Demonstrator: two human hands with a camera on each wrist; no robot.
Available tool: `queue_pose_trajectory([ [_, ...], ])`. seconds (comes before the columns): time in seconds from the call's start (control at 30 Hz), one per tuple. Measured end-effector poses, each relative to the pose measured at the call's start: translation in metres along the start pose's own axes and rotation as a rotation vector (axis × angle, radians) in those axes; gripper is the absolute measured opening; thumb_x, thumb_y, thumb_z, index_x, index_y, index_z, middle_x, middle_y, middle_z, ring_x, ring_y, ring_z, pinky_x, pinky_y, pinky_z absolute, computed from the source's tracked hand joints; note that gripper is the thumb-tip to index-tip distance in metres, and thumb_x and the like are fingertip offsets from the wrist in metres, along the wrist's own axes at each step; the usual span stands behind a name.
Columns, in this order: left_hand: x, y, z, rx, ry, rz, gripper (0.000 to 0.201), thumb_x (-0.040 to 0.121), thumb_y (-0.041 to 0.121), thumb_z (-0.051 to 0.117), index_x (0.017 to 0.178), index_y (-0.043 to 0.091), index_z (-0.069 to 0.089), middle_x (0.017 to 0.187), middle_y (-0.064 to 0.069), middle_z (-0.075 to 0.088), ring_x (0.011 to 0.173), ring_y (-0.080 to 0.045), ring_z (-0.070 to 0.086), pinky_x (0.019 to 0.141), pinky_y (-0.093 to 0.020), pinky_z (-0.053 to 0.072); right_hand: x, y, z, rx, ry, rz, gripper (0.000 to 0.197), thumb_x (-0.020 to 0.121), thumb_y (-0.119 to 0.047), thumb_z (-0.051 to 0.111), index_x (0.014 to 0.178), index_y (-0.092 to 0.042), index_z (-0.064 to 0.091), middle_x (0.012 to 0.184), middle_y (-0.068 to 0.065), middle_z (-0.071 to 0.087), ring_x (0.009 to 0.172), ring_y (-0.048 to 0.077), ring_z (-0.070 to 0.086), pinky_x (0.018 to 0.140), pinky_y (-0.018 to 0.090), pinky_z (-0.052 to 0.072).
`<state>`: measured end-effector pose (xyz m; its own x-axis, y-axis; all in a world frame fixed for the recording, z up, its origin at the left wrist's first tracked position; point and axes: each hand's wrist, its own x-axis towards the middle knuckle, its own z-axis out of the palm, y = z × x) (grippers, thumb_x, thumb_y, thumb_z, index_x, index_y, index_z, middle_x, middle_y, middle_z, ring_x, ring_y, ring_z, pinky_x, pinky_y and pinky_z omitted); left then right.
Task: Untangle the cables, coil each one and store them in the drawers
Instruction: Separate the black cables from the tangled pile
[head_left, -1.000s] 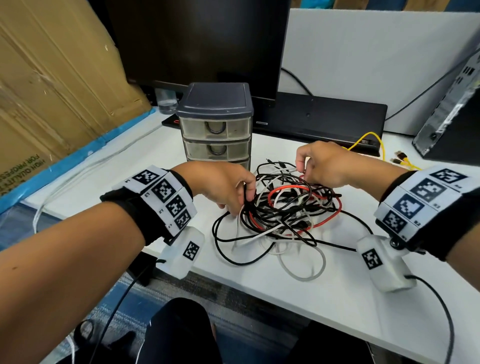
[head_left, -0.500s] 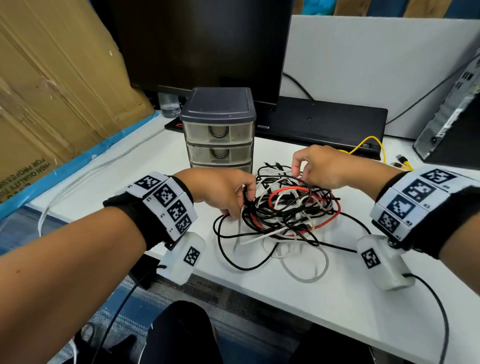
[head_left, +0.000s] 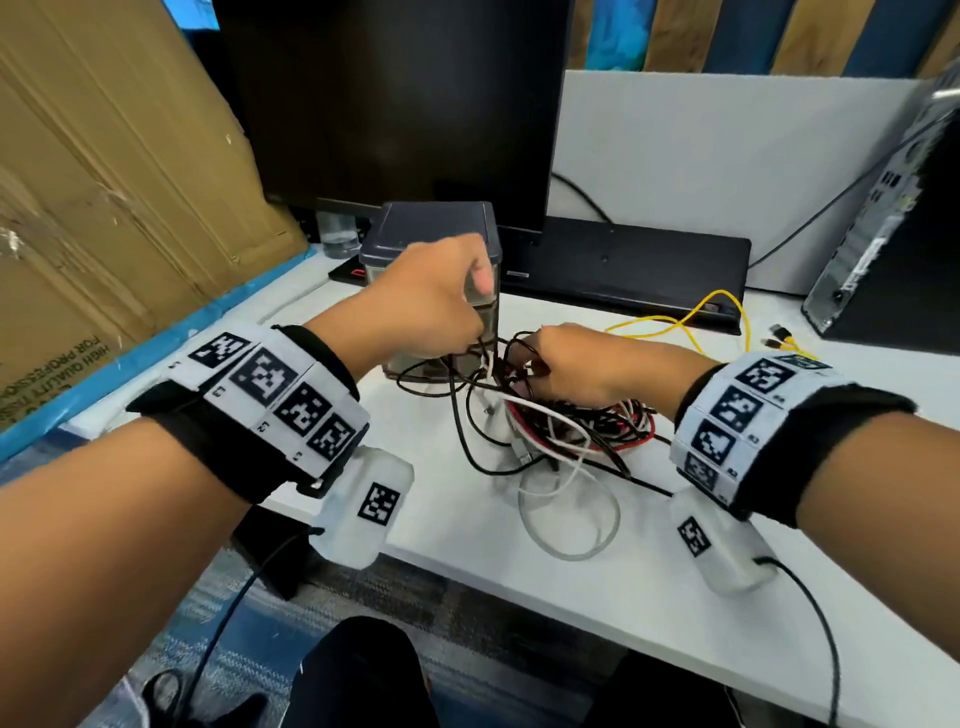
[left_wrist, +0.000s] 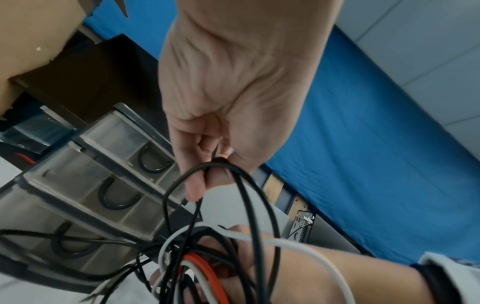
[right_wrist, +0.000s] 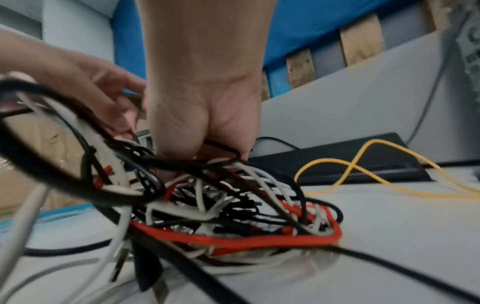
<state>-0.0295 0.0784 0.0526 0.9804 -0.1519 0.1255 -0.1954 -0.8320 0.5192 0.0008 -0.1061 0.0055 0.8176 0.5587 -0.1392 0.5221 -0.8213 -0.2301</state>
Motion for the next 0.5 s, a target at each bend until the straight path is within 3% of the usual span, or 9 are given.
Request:
queue_pose_trajectory([
  [0.07,-0.002,0.002,-0.003,-0.053,0.137,0.025,0.037,0.085,-0.005,0.059,0.092,0.03,0.053,0.097,-0.006,0.063,0.084,-0.026,0.067,0.067,-0.044,0.06,0.003,0.002,0.004,0.017,0.0,0.006,0.01,0.098,-0.033,0.064,0.097,-0.026,0.056,0.085,-0.011,0.055,0.089,0.022,0.053,0.068,0.025,0.036],
  [0.13,-0.004,0.004,-0.008,-0.151,0.272,0.065,0.036,0.086,-0.006,0.056,0.085,0.03,0.05,0.093,-0.01,0.067,0.085,-0.031,0.07,0.069,-0.051,0.061,0.003,0.003,0.01,-0.007,-0.038,0.017,0.024,0.098,-0.035,0.064,0.115,-0.018,0.061,0.105,0.001,0.063,0.095,0.022,0.054,0.078,0.026,0.037],
  [0.23,-0.002,0.008,-0.025,-0.227,0.39,0.111,0.037,0.089,-0.006,0.052,0.082,0.03,0.051,0.092,-0.013,0.067,0.084,-0.031,0.071,0.067,-0.046,0.062,0.001,0.001,0.009,-0.023,-0.065,0.026,0.027,0.096,-0.035,0.066,0.117,-0.018,0.064,0.116,0.004,0.065,0.098,0.021,0.055,0.08,0.029,0.04],
  [0.3,-0.001,0.01,-0.031,-0.212,0.283,0.084,0.036,0.091,-0.006,0.049,0.086,0.029,0.057,0.092,-0.009,0.064,0.075,-0.026,0.071,0.061,-0.038,0.061,0.002,0.001,-0.001,0.005,-0.056,0.055,0.031,0.091,-0.036,0.071,0.117,-0.021,0.064,0.11,0.002,0.065,0.098,0.022,0.057,0.079,0.029,0.043],
  [0.37,-0.002,0.01,-0.029,-0.172,0.143,0.038,0.035,0.093,-0.003,0.048,0.092,0.028,0.061,0.092,-0.003,0.061,0.063,-0.021,0.068,0.053,-0.031,0.053,0.001,-0.003,-0.016,0.08,-0.028,0.087,0.034,0.088,-0.026,0.075,0.12,-0.023,0.064,0.103,-0.002,0.065,0.096,0.021,0.059,0.075,0.028,0.044],
  [0.5,-0.004,0.01,-0.019,-0.219,0.119,0.009,0.03,0.095,0.003,0.047,0.106,0.027,0.059,0.082,-0.008,0.064,0.058,-0.022,0.061,0.052,-0.032,0.052,-0.007,-0.011,-0.038,0.502,0.038,0.04,0.042,0.087,0.006,0.064,0.121,-0.019,0.066,0.102,-0.001,0.063,0.084,0.012,0.056,0.069,0.02,0.043],
])
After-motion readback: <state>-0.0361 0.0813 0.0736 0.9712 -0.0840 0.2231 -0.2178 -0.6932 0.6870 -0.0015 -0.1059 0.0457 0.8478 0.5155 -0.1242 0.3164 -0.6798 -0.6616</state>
